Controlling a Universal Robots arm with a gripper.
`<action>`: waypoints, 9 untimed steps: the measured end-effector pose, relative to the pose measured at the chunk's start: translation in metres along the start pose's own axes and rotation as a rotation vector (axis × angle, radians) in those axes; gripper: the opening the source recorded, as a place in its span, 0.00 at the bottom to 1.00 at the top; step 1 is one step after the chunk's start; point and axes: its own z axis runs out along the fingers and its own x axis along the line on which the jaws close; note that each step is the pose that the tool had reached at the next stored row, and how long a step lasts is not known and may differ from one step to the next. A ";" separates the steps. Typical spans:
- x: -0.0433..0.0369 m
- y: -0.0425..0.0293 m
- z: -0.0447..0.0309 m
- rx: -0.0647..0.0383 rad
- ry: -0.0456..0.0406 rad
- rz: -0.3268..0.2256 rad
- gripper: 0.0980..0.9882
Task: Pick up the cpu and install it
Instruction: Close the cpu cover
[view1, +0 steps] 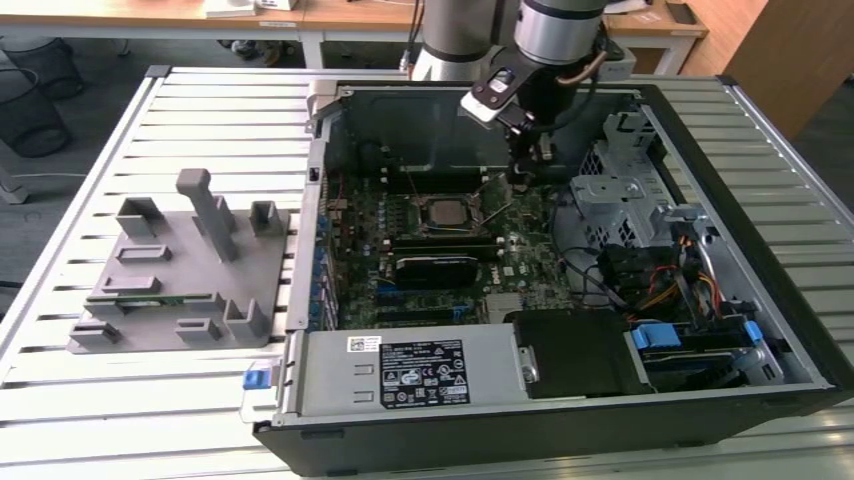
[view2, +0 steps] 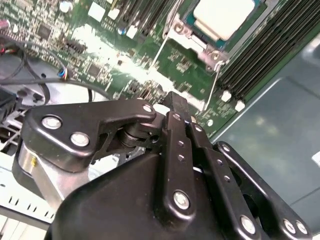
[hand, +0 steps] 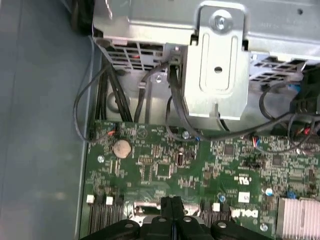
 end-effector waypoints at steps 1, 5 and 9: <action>0.0002 0.0021 0.0001 0.000 -0.0001 0.000 0.01; 0.0016 0.0095 0.0014 0.000 0.0002 -0.002 0.01; 0.0046 0.0129 0.0052 0.000 -0.0004 -0.003 0.01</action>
